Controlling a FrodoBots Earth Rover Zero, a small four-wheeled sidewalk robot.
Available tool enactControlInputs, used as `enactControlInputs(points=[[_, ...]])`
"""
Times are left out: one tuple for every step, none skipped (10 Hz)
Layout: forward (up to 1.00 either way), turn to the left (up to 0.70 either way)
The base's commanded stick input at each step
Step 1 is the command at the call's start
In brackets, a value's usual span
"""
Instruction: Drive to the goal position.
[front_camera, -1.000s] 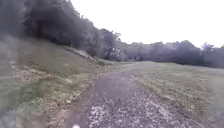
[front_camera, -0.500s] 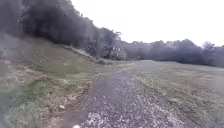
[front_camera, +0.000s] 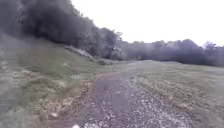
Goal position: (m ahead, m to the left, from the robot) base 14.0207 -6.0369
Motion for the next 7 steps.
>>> enactControlInputs(points=[[0.45,0.00],[0.45,0.00],[0.45,0.00],[0.45,0.00],[0.45,0.00],[0.45,0.00],[0.45,0.00]])
